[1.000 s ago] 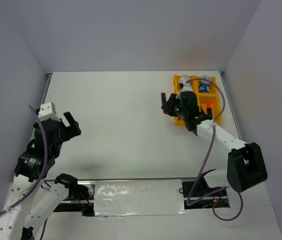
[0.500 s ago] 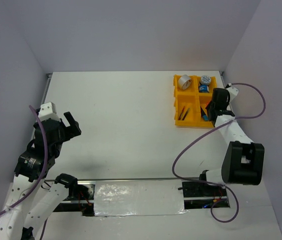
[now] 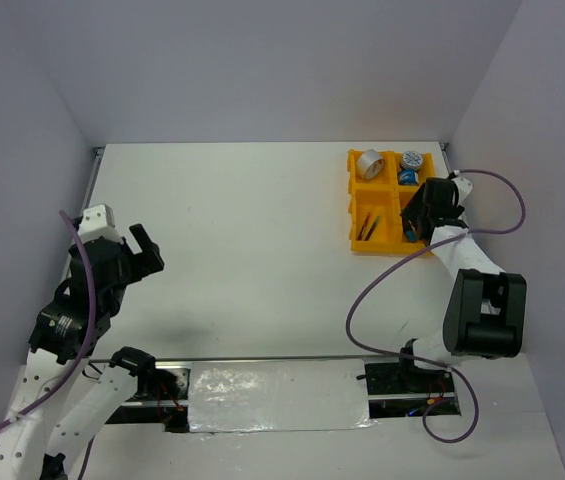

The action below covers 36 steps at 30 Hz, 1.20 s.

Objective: Sort the stationery into containers
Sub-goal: Place the pen in the storage box, then reset both arms

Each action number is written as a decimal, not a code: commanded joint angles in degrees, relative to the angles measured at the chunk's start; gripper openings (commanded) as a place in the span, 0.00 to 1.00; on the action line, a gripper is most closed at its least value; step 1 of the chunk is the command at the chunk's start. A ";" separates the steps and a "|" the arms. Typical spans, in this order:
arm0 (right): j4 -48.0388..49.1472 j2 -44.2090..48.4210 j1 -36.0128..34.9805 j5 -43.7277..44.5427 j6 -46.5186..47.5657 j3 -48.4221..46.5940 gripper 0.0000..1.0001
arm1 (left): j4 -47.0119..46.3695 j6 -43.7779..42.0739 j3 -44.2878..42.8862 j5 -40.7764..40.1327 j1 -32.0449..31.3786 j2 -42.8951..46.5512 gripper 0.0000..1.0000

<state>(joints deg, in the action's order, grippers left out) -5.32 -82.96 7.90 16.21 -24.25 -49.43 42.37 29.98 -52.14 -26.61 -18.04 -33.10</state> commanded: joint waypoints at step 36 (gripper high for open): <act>-40.20 71.53 -32.60 -2.76 7.64 -4.36 1.00 | -0.18 3.16 0.02 -8.63 6.71 16.49 0.99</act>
<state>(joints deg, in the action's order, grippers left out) -42.50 -11.90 -24.25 12.29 -17.10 -52.86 44.12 31.97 -52.14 -33.41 -11.38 -18.57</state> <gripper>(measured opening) 0.994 0.993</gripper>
